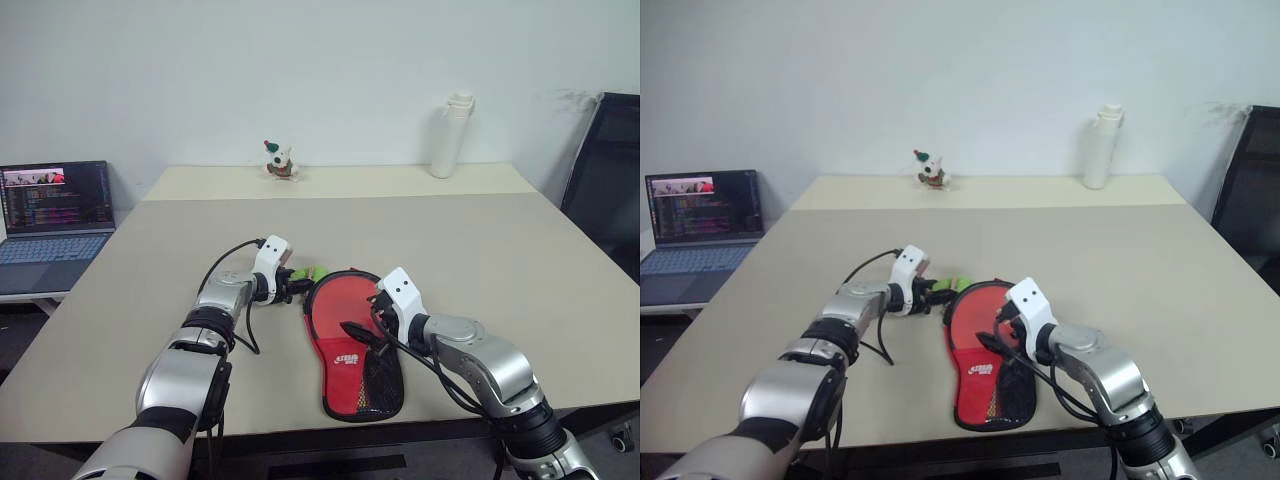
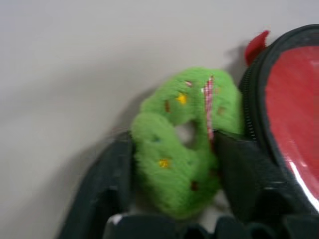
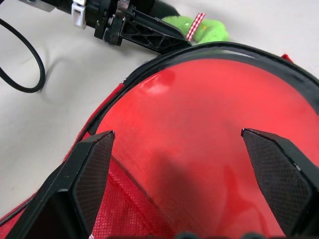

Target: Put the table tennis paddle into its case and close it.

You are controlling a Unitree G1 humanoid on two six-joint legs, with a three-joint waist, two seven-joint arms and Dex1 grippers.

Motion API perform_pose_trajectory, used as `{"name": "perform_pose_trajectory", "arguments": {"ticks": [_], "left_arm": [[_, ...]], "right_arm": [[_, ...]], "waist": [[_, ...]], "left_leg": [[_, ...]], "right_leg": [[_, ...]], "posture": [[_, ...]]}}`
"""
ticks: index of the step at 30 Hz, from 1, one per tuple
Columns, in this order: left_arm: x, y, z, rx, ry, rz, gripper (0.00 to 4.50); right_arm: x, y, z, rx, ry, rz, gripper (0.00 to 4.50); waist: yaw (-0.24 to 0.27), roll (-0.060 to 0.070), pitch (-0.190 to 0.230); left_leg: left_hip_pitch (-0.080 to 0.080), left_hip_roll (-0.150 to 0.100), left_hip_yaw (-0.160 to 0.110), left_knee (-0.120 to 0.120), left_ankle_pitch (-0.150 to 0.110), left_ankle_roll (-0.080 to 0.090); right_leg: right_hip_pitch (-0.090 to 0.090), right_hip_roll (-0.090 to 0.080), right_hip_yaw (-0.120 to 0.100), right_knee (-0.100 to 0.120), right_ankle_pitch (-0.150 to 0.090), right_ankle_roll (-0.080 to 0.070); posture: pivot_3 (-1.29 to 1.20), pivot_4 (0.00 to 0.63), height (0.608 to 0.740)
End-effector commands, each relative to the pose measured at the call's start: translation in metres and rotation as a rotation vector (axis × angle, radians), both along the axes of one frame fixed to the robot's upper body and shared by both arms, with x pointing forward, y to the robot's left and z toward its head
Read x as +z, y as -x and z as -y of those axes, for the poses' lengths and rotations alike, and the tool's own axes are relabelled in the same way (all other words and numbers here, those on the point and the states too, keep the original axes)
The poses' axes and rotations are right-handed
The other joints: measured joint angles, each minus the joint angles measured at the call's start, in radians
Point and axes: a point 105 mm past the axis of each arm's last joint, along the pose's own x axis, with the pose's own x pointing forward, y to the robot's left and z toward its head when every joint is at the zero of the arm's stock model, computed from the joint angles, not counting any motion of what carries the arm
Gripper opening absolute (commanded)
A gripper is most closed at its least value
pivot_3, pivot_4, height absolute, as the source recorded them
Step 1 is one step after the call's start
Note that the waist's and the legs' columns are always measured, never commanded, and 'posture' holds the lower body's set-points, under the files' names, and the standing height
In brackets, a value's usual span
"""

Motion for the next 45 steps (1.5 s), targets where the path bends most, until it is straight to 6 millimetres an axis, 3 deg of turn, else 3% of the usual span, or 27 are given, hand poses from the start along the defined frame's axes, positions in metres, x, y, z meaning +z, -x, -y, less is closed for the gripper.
{"name": "perform_pose_trajectory", "arguments": {"ticks": [1, 5, 11, 19, 32, 36, 45], "left_arm": [[-0.010, 0.004, -0.006, 0.013, -0.006, -0.030, 1.14], [-0.010, 0.005, -0.007, 0.015, 0.000, -0.030, 0.04], [0.000, -0.001, -0.008, 0.042, -0.009, 0.007, 0.04], [0.030, -0.025, 0.001, 0.179, -0.057, 0.129, 0.04], [0.071, -0.041, 0.074, 0.168, -0.152, 0.338, 0.04], [0.085, -0.037, 0.113, 0.085, -0.186, 0.432, 0.04], [0.087, -0.018, 0.176, -0.116, -0.319, 0.589, 0.04]], "right_arm": [[0.014, -0.005, -0.009, 0.018, -0.005, 0.077, 4.50], [0.010, -0.010, -0.016, 0.030, 0.018, 0.087, 4.50], [-0.015, -0.013, -0.019, 0.036, 0.067, 0.033, 4.50], [-0.042, -0.008, -0.007, -0.001, 0.110, -0.050, 4.50], [-0.076, 0.015, -0.011, 0.042, 0.150, -0.161, 4.50], [-0.090, 0.031, -0.012, 0.066, 0.168, -0.208, 4.50], [-0.104, 0.058, -0.015, 0.092, 0.178, -0.263, 4.50]], "waist": [[-0.001, 0.000, 0.000], [-0.002, -0.001, -0.001], [-0.002, -0.001, -0.001], [0.000, -0.005, -0.003], [0.001, -0.007, -0.005], [0.002, -0.007, -0.007], [0.003, -0.008, -0.010]], "left_leg": [[0.000, 0.000, 0.000, 0.000, 0.000, 0.000], [0.001, 0.000, 0.000, 0.000, 0.000, 0.000], [0.001, 0.000, 0.000, 0.001, 0.000, 0.000], [0.001, 0.001, 0.000, 0.002, 0.000, 0.000], [0.001, -0.001, 0.000, 0.001, 0.000, 0.000], [0.002, -0.001, 0.000, 0.001, 0.000, 0.000], [0.003, -0.002, 0.000, 0.001, 0.000, 0.000]], "right_leg": [[0.000, 0.000, 0.000, 0.000, 0.000, 0.000], [0.000, 0.001, 0.000, 0.002, 0.000, 0.000], [0.000, 0.001, 0.001, 0.002, 0.000, -0.001], [0.001, 0.000, 0.000, 0.003, 0.000, 0.000], [0.001, 0.000, 0.000, 0.001, -0.001, 0.002], [0.003, 0.000, -0.001, 0.001, -0.002, 0.003], [0.005, 0.000, -0.001, 0.000, -0.002, 0.004]], "posture": [[0.00, 0.150, 0.740], [0.00, 0.150, 0.740], [0.00, 0.150, 0.740], [0.00, 0.150, 0.740], [0.00, 0.150, 0.740], [0.00, 0.150, 0.740], [0.00, 0.150, 0.740]]}}
